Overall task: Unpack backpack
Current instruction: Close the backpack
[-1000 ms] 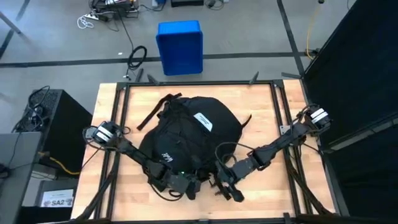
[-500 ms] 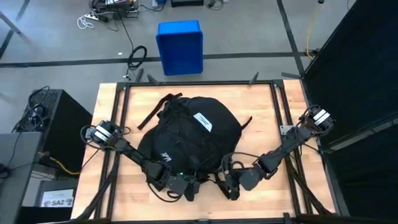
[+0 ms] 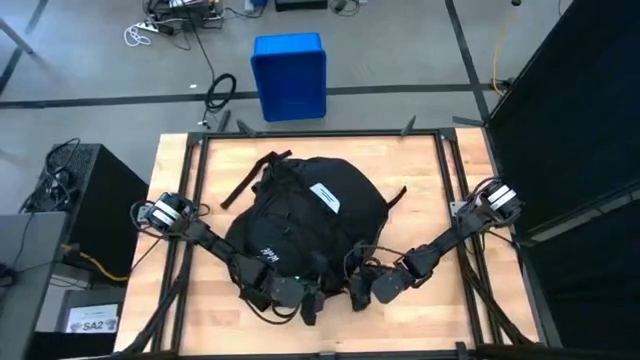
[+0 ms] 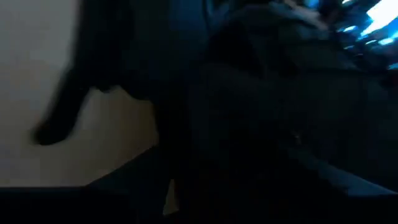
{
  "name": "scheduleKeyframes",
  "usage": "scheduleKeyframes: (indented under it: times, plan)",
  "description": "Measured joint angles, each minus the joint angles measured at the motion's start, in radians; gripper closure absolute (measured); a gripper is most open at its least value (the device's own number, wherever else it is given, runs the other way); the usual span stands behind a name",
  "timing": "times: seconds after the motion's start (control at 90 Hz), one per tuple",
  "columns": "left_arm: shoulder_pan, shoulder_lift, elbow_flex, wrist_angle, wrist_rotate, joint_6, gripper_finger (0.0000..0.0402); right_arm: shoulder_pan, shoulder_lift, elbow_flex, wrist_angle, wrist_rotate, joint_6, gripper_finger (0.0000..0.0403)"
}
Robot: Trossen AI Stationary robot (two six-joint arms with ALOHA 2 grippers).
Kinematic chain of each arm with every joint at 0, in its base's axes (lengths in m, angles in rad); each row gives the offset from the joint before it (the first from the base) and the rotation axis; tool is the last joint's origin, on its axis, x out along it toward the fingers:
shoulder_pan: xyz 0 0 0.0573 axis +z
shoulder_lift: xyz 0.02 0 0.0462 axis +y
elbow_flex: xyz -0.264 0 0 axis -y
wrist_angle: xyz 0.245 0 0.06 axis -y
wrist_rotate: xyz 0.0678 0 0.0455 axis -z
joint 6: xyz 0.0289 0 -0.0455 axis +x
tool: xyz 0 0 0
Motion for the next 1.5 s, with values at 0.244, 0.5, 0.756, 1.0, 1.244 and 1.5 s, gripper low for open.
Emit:
scheduleKeyframes:
  times: [0.244,0.5,0.756,1.0,1.244,1.5]
  plan:
    - [0.0,-0.001,0.001,-0.007,0.003,-0.004,0.0401,-0.017,0.001,0.0,0.027,0.039,-0.051,0.0273]
    - [-0.019,-0.029,0.007,-0.128,-0.036,-0.066,0.0401,-0.007,-0.002,0.004,-0.043,0.112,0.014,0.0375]
    - [-0.025,-0.103,0.011,-0.334,-0.066,-0.184,0.0401,-0.015,-0.023,0.01,-0.186,0.185,0.191,0.0375]
    - [-0.025,-0.117,0.008,-0.391,-0.037,-0.27,0.0401,-0.033,-0.026,0.01,-0.184,0.187,0.213,0.0375]
    - [-0.028,-0.117,0.004,-0.38,-0.036,-0.312,0.04,-0.056,-0.026,0.004,-0.118,0.108,0.207,0.0375]
    - [-0.05,-0.116,-0.002,-0.381,0.076,-0.328,0.0343,-0.062,-0.023,-0.012,-0.043,0.133,0.172,0.0376]
